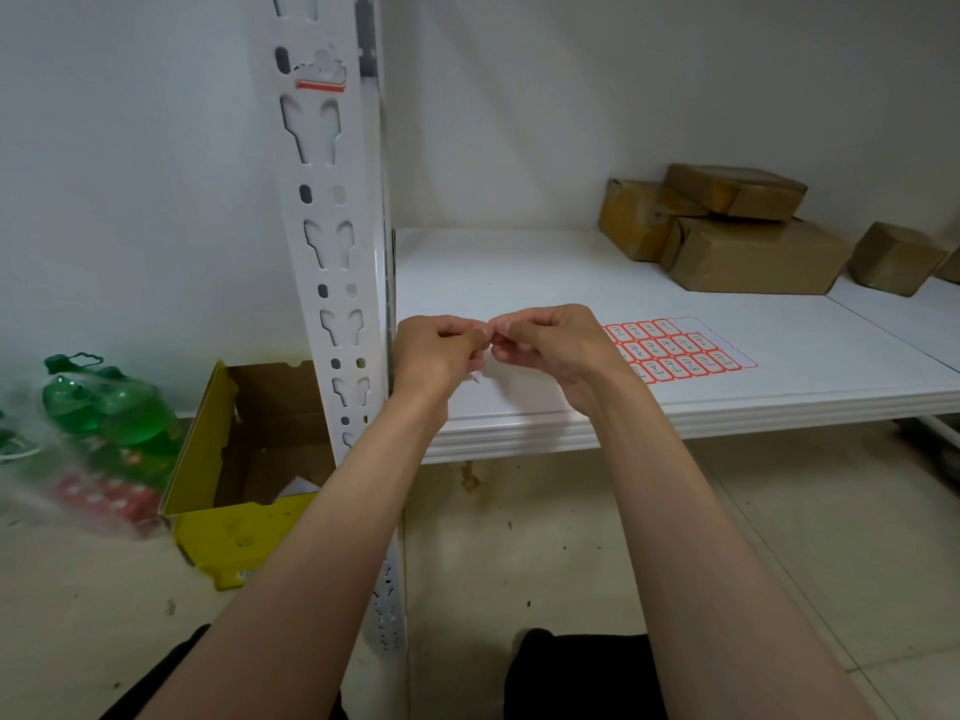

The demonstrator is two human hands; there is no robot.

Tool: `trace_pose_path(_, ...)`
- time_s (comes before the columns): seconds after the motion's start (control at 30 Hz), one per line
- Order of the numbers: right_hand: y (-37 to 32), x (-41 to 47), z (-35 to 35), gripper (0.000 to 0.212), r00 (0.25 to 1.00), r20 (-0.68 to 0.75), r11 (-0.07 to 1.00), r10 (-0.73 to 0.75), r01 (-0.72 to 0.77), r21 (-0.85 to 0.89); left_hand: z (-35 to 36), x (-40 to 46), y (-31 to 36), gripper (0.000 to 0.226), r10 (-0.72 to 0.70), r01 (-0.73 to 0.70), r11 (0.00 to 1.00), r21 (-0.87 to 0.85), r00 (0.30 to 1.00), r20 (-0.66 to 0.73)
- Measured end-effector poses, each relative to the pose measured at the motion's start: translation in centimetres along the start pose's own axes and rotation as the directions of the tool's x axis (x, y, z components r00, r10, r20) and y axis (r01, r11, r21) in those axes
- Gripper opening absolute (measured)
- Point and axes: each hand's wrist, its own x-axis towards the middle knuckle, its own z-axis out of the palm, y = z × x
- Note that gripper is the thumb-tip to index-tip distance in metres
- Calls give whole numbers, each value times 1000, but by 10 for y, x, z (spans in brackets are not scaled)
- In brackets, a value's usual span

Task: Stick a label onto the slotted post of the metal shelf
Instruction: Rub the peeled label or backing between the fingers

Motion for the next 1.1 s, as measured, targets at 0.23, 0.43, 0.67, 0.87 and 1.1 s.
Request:
trace_pose_path(0.23,-5,-7,0,16,999,1,999,-53,53,14,2,1,3,16,-103,106,993,-52,993,48)
trace_pose_path(0.43,-4,-8,1,19,999,6,997,-45,46,-59,5,0,3,26,-39,32,995,95,997,70)
trace_pose_path(0.67,-7,-5,-3,16,983,-178,991,-36,12,-133,6,2,2,21,84,-112,941,320,992,98)
trace_pose_path(0.87,-10,-8,-1,18,987,-151,989,-60,38,-144,8,4,-1,19,215,-219,906,363,975,50)
trace_pose_path(1.1,-12,-8,1,23,984,-167,988,-57,31,-152,7,4,-1,10,264,-256,887,384,964,32)
